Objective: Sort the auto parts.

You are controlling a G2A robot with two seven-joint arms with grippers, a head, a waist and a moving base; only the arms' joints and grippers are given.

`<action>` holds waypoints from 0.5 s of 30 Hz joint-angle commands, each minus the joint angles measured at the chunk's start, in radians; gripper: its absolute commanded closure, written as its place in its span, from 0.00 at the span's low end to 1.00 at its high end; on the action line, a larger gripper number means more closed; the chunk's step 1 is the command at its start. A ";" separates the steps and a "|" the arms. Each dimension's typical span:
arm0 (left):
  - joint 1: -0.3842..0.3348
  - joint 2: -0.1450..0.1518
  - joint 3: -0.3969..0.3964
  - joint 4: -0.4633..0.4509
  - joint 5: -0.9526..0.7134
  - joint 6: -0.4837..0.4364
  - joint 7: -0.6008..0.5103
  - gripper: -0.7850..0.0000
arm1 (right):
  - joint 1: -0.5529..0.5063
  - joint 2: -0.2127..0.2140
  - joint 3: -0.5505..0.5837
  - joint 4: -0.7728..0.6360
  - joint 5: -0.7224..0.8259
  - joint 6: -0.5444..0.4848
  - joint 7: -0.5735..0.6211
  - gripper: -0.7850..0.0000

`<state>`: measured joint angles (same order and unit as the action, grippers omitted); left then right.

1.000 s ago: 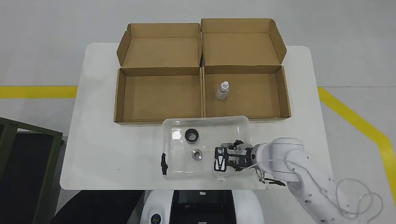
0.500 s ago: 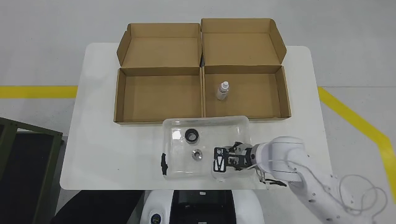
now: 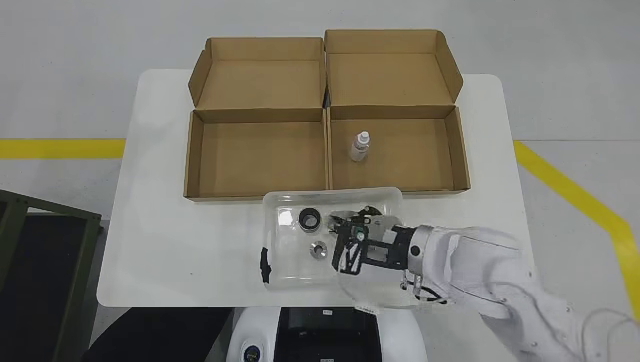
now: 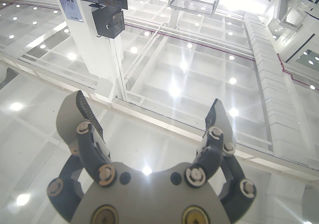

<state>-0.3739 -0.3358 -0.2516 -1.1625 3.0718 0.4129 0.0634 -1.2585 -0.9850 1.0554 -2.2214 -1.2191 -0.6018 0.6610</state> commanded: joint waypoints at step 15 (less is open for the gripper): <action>0.000 0.000 0.000 0.000 0.000 0.000 0.000 0.00 | -0.007 -0.027 0.037 -0.101 -0.029 0.206 -0.476 1.00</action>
<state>-0.3739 -0.3358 -0.2516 -1.1625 3.0718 0.4129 0.0634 -1.2722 -1.0095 1.0930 -2.3279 -1.2518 -0.4024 0.2195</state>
